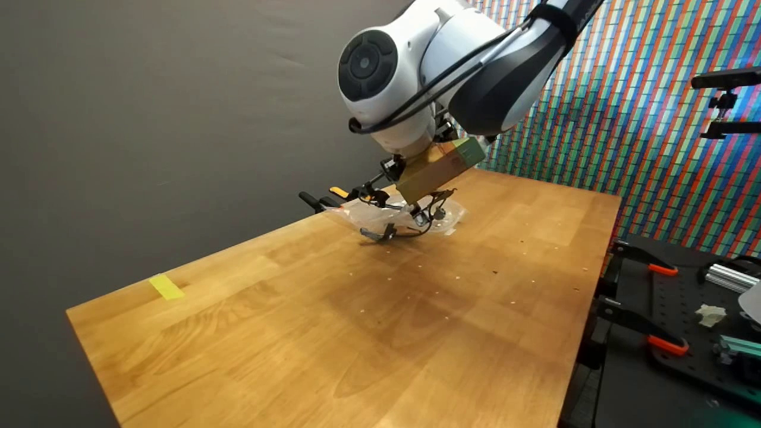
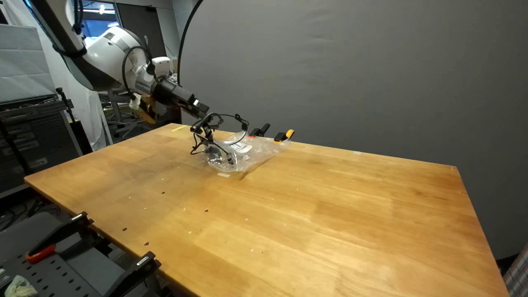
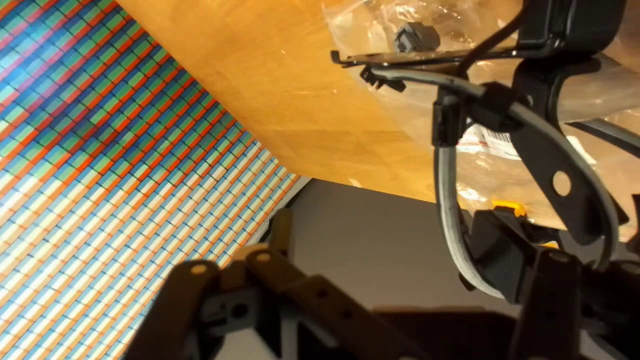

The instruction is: Pull the cable out of the plastic bag

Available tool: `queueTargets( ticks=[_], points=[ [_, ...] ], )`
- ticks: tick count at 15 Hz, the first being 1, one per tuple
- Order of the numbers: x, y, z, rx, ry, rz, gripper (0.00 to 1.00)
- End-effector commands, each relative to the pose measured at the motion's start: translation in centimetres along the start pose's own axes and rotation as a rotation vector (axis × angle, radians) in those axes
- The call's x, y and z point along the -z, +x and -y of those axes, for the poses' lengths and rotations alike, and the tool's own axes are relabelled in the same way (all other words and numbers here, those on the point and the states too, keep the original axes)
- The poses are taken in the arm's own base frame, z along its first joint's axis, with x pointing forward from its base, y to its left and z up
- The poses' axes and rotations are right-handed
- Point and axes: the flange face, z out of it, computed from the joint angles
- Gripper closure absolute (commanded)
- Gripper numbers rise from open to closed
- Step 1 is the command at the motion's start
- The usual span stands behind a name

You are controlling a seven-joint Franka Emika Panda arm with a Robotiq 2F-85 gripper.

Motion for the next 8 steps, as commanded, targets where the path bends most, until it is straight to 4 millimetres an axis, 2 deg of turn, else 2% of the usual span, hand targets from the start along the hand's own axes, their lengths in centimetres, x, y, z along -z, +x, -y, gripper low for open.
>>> queueTargets(
  ticks=[1, 3, 5, 6, 8],
  points=[
    [3.1, 4.2, -3.1, 0.000, 0.092, 0.096, 0.00],
    [3.9, 6.7, -4.7, -0.013, 0.173, 0.180, 0.00],
    [3.6, 9.1, -6.2, -0.016, 0.237, 0.272, 0.00],
    [3.4, 7.8, -6.0, -0.016, 0.258, 0.331, 0.00],
    [2.3, 8.4, -6.8, -0.021, 0.311, 0.437, 0.00]
  ],
)
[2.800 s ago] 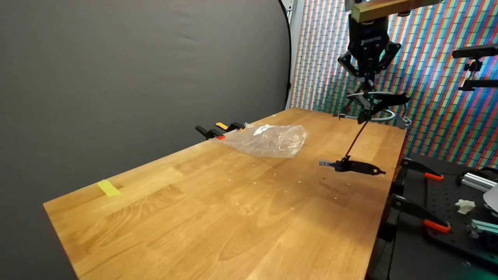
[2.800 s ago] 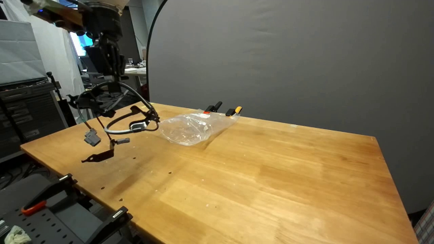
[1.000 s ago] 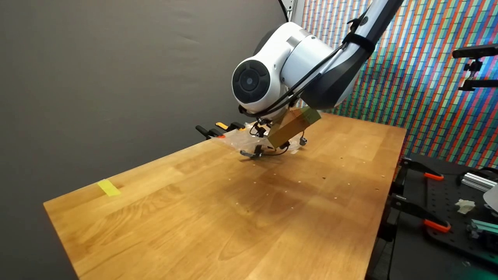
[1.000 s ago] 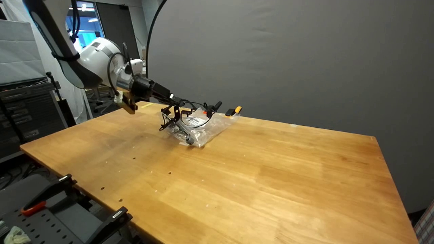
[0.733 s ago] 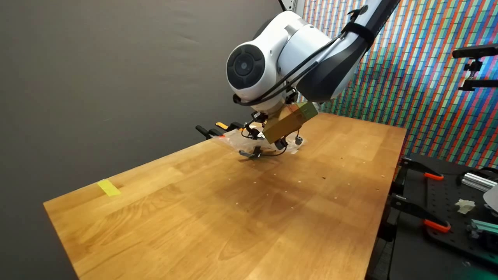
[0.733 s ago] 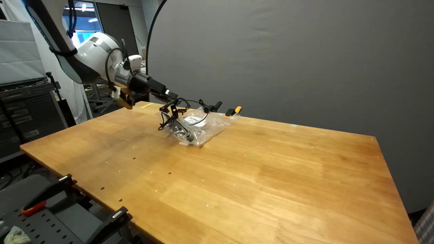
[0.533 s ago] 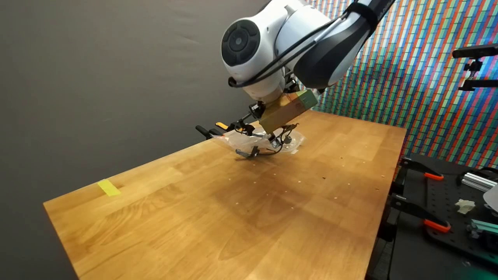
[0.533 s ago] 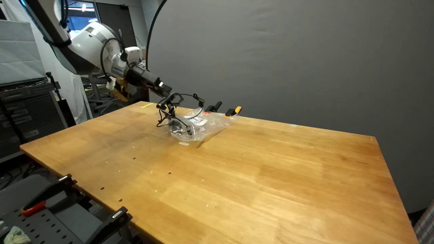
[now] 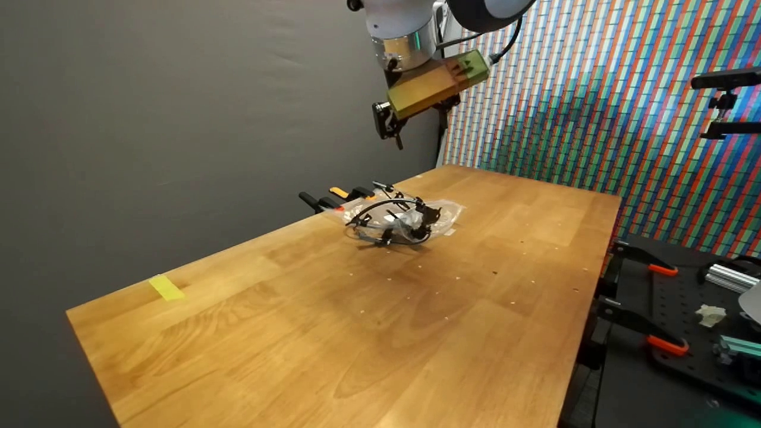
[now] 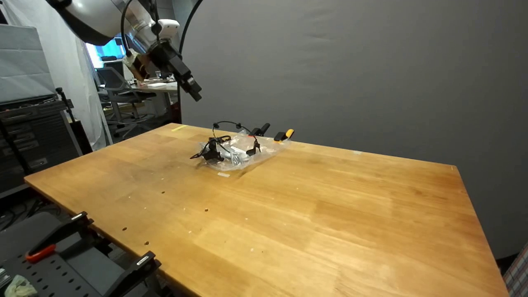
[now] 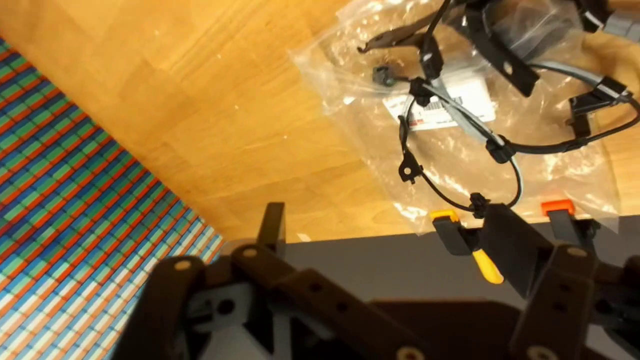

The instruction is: Pull the cable out of the plastic bag

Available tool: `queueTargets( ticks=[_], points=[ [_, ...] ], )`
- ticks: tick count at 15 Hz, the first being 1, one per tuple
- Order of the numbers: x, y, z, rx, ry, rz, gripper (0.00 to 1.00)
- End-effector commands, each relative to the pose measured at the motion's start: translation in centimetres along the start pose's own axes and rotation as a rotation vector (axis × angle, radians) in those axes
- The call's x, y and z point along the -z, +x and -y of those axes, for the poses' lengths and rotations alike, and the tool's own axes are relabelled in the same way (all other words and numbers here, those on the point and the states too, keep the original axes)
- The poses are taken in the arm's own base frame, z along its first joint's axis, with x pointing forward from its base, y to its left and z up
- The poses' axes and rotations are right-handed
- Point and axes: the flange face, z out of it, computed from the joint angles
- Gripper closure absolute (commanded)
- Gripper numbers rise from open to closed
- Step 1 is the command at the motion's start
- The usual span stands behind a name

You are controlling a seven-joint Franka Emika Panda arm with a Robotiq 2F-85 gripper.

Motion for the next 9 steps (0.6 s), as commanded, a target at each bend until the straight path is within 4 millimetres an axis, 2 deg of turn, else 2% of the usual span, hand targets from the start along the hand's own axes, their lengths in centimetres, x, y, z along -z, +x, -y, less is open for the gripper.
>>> queueTargets(
  ticks=[1, 6, 9],
  points=[
    [-0.7, 0.9, -1.9, 0.001, 0.107, 0.168, 0.00],
    [-0.8, 2.2, -4.8, 0.032, 0.253, 0.432, 0.00],
    [0.6, 3.2, -8.3, 0.100, 0.359, 0.579, 0.00]
  ],
)
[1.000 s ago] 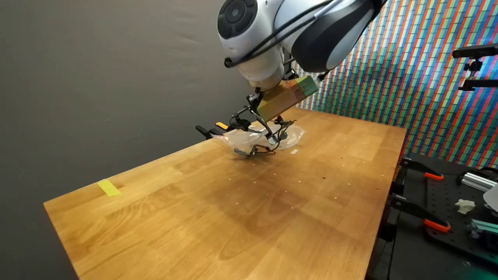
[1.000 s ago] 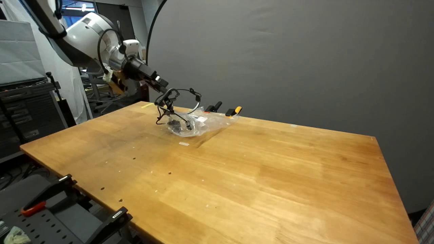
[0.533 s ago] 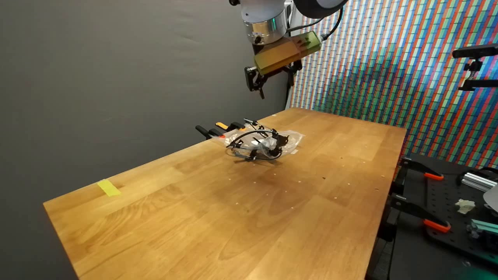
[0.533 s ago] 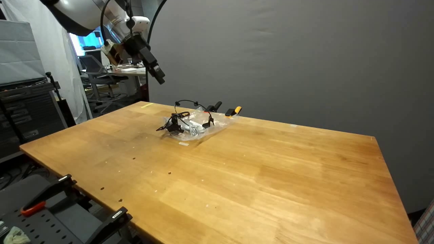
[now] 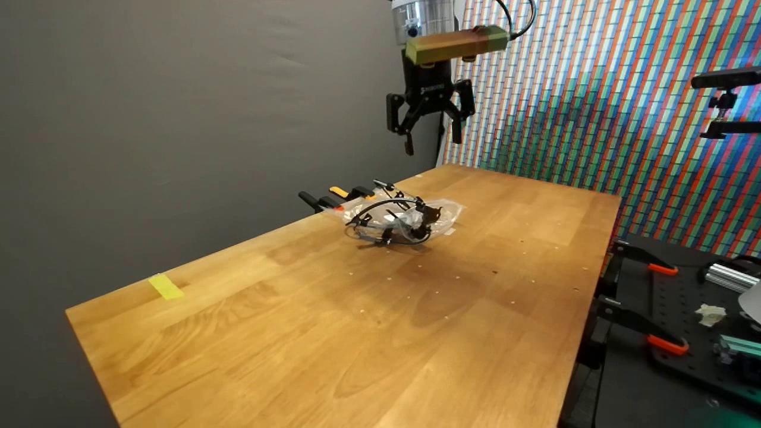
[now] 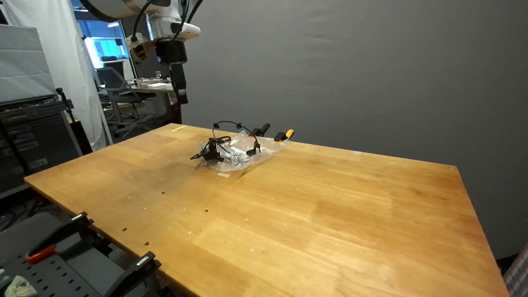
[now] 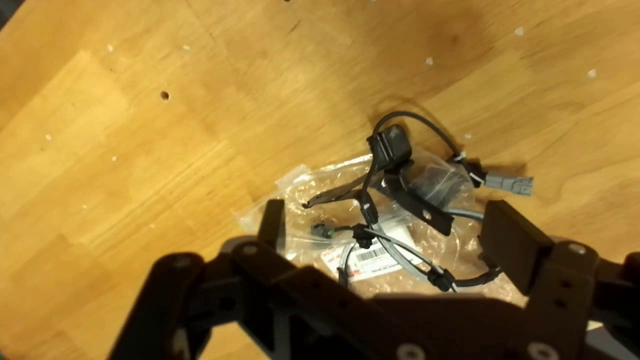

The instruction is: Pull the cable out of the plastic bag

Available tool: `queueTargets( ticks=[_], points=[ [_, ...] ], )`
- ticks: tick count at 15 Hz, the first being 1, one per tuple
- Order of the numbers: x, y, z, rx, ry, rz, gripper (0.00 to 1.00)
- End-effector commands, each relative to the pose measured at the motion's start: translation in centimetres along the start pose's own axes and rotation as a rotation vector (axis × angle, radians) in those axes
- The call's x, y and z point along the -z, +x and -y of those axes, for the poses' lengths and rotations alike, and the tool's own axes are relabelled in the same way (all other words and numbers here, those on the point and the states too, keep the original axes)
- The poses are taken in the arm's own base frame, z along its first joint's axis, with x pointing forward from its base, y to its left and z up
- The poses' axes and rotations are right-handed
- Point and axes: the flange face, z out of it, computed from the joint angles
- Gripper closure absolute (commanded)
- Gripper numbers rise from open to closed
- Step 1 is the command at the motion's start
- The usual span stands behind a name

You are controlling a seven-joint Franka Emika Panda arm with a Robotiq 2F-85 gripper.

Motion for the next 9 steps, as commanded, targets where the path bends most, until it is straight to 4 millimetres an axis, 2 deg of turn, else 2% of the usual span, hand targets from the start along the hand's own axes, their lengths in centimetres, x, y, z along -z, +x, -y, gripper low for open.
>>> queueTargets(
  ticks=[1, 4, 5, 7, 9],
  points=[
    [3.9, -0.7, -4.4, 0.098, 0.119, 0.145, 0.00],
    [6.9, -0.5, -8.3, 0.171, 0.175, 0.236, 0.00],
    [4.8, 0.2, -5.7, 0.121, 0.123, 0.205, 0.00],
    [6.5, 0.2, -7.6, 0.146, 0.150, 0.224, 0.00],
    [6.8, -0.1, -8.0, 0.155, 0.156, 0.223, 0.00]
  ],
)
